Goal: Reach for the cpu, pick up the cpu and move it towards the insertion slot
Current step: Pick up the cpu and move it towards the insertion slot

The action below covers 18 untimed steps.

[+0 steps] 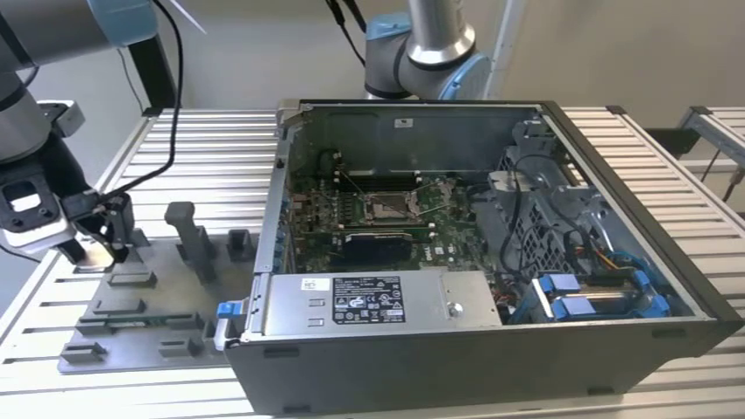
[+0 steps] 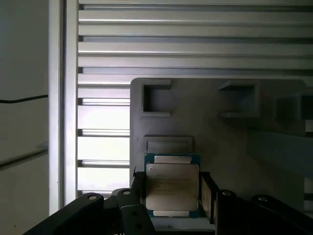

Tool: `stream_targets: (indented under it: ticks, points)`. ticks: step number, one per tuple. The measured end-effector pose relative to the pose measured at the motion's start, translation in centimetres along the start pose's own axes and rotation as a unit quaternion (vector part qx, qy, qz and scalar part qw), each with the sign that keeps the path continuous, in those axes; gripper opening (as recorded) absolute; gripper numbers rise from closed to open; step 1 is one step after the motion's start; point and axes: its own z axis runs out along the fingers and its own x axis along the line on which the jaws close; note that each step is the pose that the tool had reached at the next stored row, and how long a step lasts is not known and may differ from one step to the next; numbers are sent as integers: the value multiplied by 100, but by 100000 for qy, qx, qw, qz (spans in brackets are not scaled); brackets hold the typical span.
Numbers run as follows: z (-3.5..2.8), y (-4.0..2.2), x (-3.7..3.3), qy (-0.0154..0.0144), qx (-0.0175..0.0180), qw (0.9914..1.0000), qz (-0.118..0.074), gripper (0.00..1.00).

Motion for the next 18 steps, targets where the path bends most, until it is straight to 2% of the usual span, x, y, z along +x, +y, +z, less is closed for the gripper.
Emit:
stream_targets:
  ticks: [6, 18]
  points:
    - [-43, 7, 0, 5, 4, 100000, 0, 0]
    - [-206, 15, -1, 7, 2, 100000, -78, 0]
